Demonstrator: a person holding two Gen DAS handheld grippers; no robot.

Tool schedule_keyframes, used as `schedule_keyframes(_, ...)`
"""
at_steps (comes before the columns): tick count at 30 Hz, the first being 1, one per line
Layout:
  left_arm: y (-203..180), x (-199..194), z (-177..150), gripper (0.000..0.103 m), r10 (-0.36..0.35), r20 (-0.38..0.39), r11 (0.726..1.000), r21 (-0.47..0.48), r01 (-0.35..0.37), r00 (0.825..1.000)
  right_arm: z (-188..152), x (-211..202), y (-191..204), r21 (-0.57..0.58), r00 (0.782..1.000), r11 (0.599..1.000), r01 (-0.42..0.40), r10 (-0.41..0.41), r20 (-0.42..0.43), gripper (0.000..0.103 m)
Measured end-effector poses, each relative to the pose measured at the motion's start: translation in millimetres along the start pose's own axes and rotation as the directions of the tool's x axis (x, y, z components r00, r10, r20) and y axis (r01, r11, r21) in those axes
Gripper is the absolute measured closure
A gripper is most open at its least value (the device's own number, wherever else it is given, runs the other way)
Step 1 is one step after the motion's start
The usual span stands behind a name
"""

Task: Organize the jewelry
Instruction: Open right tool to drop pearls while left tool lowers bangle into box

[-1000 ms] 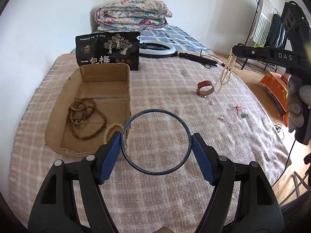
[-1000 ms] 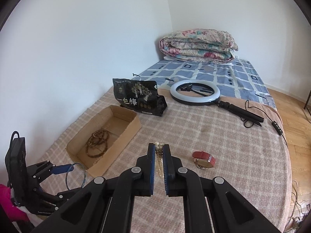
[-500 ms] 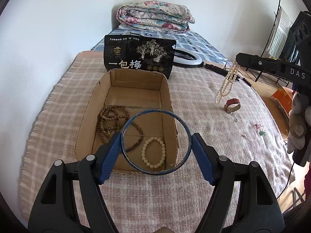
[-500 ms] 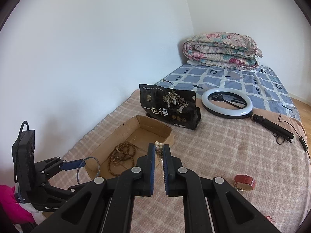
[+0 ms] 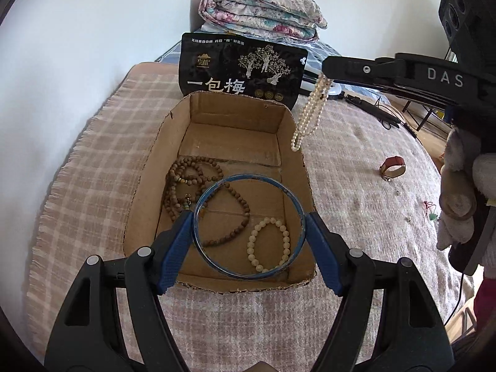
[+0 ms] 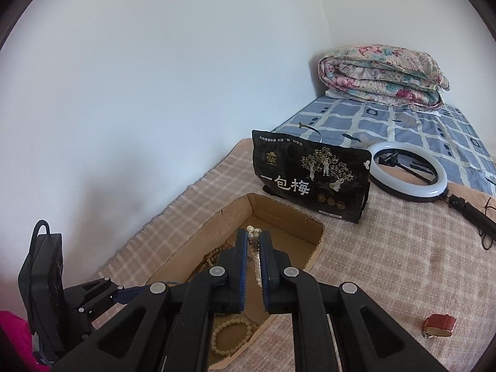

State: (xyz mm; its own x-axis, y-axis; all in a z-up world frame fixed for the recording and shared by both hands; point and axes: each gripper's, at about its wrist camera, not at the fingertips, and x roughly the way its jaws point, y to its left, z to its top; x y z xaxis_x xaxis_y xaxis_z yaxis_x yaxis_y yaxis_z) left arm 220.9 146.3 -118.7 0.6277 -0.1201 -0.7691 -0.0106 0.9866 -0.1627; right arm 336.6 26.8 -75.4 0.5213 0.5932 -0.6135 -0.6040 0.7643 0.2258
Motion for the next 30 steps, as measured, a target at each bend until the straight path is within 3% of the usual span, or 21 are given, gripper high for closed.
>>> schedule_keyframes(11, 3, 9, 5, 0.029, -0.002, -0.009, 1.000, -0.001, 0.002, 1.000, -5, 42, -8, 0.022, 0.998, 1.000, 0.008, -0.007, -0.058, 0.096)
schedule_keyframes(13, 4, 11, 5, 0.028, -0.005, -0.015, 1.000, 0.000, 0.005, 1.000, -5, 44, -9, 0.017, 0.998, 1.000, 0.014, -0.013, -0.058, 0.090)
schedule_keyframes(14, 4, 12, 5, 0.027, -0.004, -0.021, 1.000, -0.002, 0.004, 1.000, -5, 44, -9, 0.019, 0.998, 1.000, 0.017, -0.016, -0.054, 0.078)
schedule_keyframes(15, 5, 12, 5, 0.027, -0.001, -0.026, 1.000, -0.008, 0.001, 1.000, -5, 43, -10, 0.023, 0.999, 1.000, 0.015, -0.014, -0.051, 0.073)
schedule_keyframes(19, 5, 11, 6, 0.026, 0.005, -0.016, 1.000, -0.015, -0.006, 1.000, -4, 41, -9, 0.025, 0.998, 0.999, 0.032, -0.031, -0.048, 0.066)
schedule_keyframes(21, 5, 10, 6, 0.026, 0.009, -0.010, 1.000, -0.013, -0.009, 1.000, -4, 39, -9, 0.022, 0.998, 0.998, 0.056, -0.055, -0.040, 0.045)
schedule_keyframes(30, -7, 1, 7, 0.026, 0.004, 0.016, 1.000, 0.012, -0.004, 1.000, -6, 23, -15, 0.037, 0.995, 0.995, 0.094, -0.093, -0.025, 0.038)
